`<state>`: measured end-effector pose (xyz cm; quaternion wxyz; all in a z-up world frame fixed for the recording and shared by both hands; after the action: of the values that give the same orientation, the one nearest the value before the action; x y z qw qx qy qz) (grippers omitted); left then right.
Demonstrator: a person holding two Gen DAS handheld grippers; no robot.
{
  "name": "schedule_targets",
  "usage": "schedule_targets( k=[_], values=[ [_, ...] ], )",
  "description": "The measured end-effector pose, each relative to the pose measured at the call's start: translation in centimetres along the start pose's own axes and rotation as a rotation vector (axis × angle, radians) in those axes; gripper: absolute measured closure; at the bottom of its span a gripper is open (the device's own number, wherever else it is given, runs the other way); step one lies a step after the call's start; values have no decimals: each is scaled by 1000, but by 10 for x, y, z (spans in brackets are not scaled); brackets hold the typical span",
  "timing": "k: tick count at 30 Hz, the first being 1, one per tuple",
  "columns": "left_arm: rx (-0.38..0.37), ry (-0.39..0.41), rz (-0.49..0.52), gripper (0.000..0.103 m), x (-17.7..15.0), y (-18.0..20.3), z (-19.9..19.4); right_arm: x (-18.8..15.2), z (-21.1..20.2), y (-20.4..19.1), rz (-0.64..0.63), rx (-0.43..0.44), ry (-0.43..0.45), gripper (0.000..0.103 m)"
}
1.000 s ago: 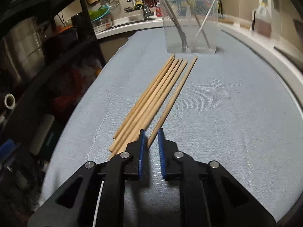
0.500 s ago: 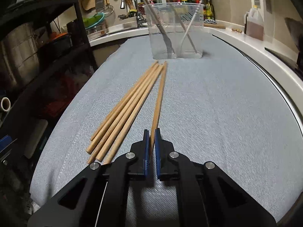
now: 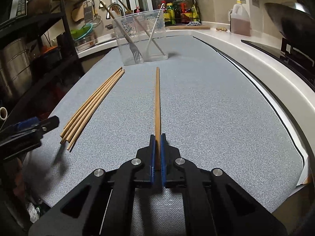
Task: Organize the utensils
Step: 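Close the right tool on the separated wooden chopstick, then lower the left tool and grasp one chopstick while the right holds its chopstick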
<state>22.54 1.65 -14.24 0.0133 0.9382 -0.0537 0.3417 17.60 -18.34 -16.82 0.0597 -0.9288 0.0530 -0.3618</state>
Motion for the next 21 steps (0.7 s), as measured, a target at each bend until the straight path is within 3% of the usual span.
schedule_targets(
  k=[4,11,12,21],
  values=[
    [0,-19,23,29,1,3,9,2,3,0,-13,1,6,97],
    [-77,-76,41,31,3,7,21,3,5,5,3,23,5,97],
    [-57,-73,56,32,4,7,22,3,5,5,4,25,5,97],
    [-129,-77,37,34,3,1,19,3,5,6,11,33,4,97]
  ],
)
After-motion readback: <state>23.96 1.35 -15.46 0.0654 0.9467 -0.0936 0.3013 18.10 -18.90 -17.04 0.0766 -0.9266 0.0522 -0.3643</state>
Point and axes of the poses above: each gripper's, at about its wrist camera, not at the fingertips, and z roughly the way its jaws point, y to its right, x to its top, the point moved 8 cm from there along z, roughly the way its jaws point, and after that the axes turned 7 degrees about -y, right-handed, at the moved point
